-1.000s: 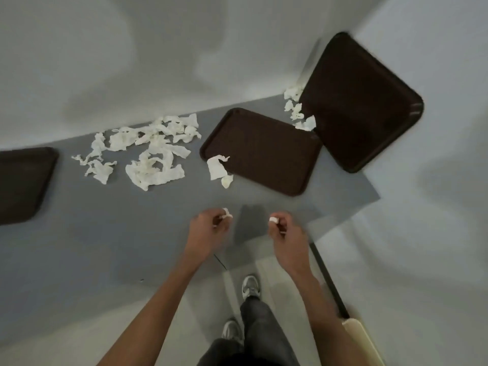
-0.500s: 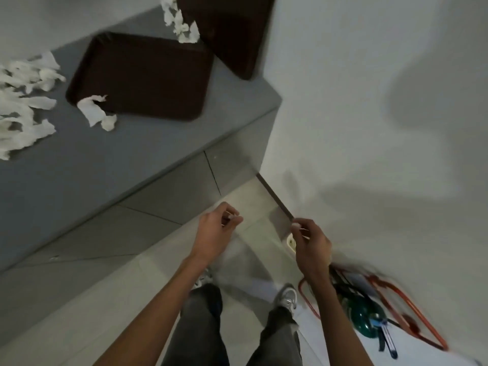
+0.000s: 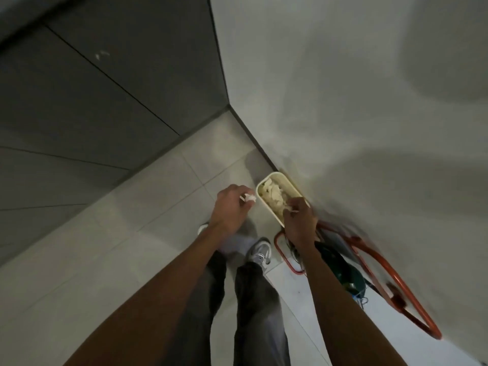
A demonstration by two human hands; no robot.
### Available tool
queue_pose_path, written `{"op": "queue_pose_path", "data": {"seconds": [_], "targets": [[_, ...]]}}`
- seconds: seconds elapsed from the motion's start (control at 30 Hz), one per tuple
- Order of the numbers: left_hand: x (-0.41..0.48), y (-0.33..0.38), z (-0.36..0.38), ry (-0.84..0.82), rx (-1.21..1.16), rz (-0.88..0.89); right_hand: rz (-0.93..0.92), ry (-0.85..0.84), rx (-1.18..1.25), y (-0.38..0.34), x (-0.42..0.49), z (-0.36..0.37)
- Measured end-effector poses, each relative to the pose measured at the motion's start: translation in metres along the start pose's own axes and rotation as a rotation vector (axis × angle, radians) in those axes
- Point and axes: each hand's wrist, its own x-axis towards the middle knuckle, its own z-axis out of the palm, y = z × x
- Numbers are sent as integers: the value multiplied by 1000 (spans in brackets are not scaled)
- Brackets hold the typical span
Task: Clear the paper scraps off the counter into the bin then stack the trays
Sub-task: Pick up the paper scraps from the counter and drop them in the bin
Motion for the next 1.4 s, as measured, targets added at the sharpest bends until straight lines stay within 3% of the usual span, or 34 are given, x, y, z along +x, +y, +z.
{"op": "queue_pose_path", "data": {"seconds": [0.2,0.47,0.57,0.67,0.83,1.07,1.4], "targets": [[84,-40,104,-141,331,142,32,-37,-92,81,91,60],[191,-111,231,-399,603,229,-117,-100,-307,157,188,144],[204,-121,259,-515,691,235,-86,-195,-381,182,207,165],[197,-120,260,-511,689,214,-100,-213,-455,185,206,167],[160,-87,200,-380,628,241,-132,-174,-408,135,164,126],[66,-16,36,-72,537,282,-227,-70,-274,7,56,42],[-103,44,-218,531,154,174,-667,2,9,-216,-124,-59]]}}
